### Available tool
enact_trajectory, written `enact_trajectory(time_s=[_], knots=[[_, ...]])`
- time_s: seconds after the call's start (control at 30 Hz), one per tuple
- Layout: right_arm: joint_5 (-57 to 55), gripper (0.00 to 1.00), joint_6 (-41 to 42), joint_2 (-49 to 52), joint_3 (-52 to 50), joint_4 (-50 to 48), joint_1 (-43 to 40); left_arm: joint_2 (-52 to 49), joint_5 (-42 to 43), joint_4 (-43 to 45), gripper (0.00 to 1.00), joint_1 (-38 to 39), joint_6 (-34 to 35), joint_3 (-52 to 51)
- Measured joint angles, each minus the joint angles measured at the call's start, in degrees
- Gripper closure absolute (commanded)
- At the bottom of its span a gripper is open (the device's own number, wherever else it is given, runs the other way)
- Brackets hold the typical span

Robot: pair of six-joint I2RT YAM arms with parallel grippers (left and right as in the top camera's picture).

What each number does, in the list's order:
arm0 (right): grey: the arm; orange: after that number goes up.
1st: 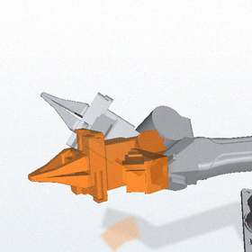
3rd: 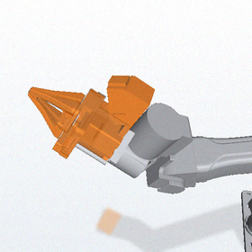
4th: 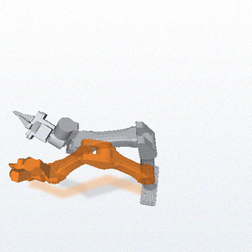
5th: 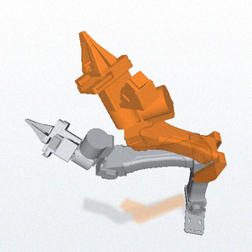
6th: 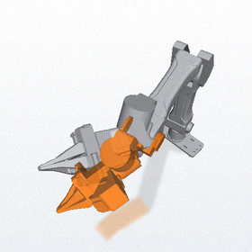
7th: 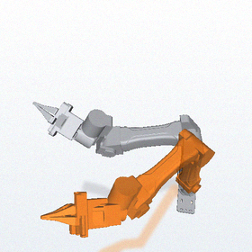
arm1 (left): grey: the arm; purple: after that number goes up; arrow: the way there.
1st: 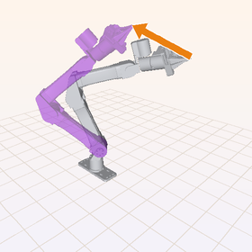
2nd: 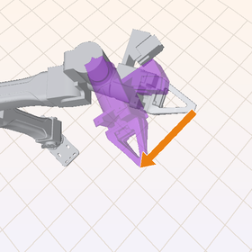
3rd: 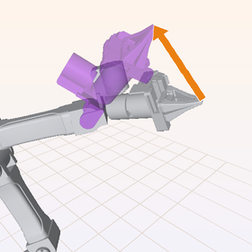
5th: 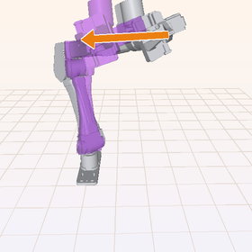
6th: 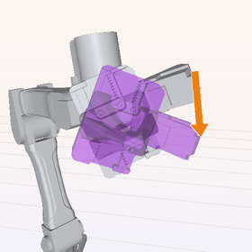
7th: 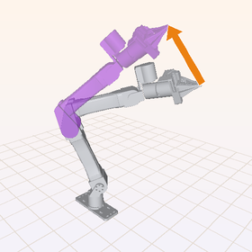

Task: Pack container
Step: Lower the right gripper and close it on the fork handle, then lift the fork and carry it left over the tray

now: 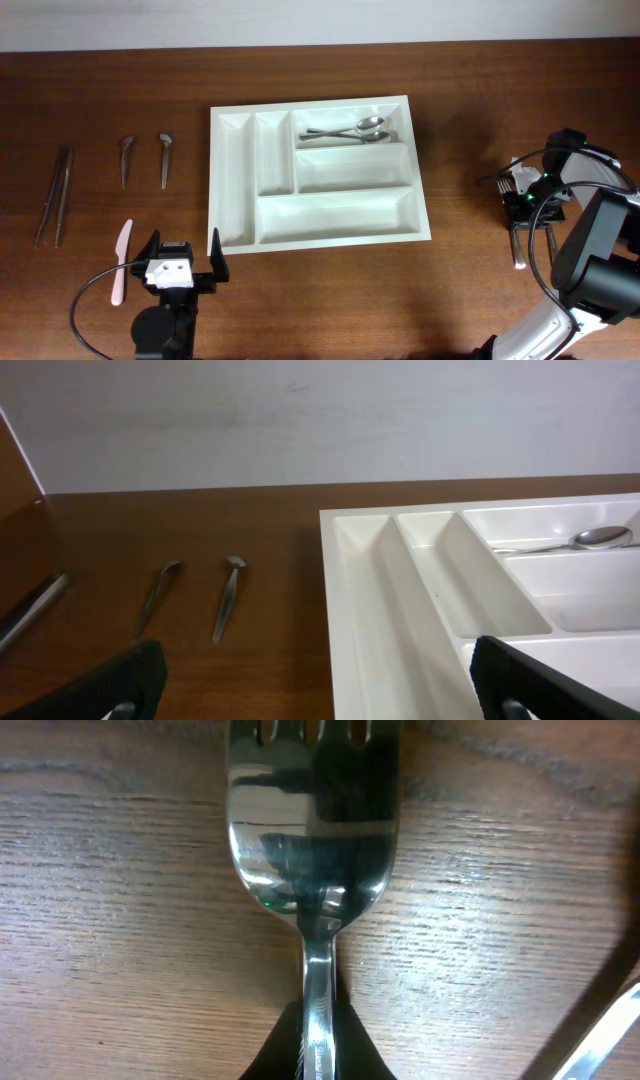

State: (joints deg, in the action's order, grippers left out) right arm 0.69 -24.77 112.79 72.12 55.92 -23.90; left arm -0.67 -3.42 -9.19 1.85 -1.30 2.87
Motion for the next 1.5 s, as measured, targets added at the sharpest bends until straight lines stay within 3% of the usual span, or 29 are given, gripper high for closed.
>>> enact_trajectory(time_s=[0.4, 0.67, 1.03, 1.5], knots=[[0.00, 0.96, 9.88, 0.22, 1.11, 0.46, 0.00, 0.00, 0.00, 0.00, 0.01, 0.00, 0.00, 0.00], [1.03, 0.96, 21.92, 1.07, 13.99, 7.17, 2.49, 0.00, 0.00, 0.00, 0.01, -0.02, 0.00, 0.00], [4.15, 0.96, 35.69, 1.07, 33.44, 14.47, 16.59, 0.00, -0.02, 0.00, 0.01, 0.00, 0.00, 0.00], [10.23, 0.96, 63.78, 1.07, 34.60, 8.66, 30.38, -0.02, 0.00, 0.00, 0.01, -0.02, 0.00, 0.00]])
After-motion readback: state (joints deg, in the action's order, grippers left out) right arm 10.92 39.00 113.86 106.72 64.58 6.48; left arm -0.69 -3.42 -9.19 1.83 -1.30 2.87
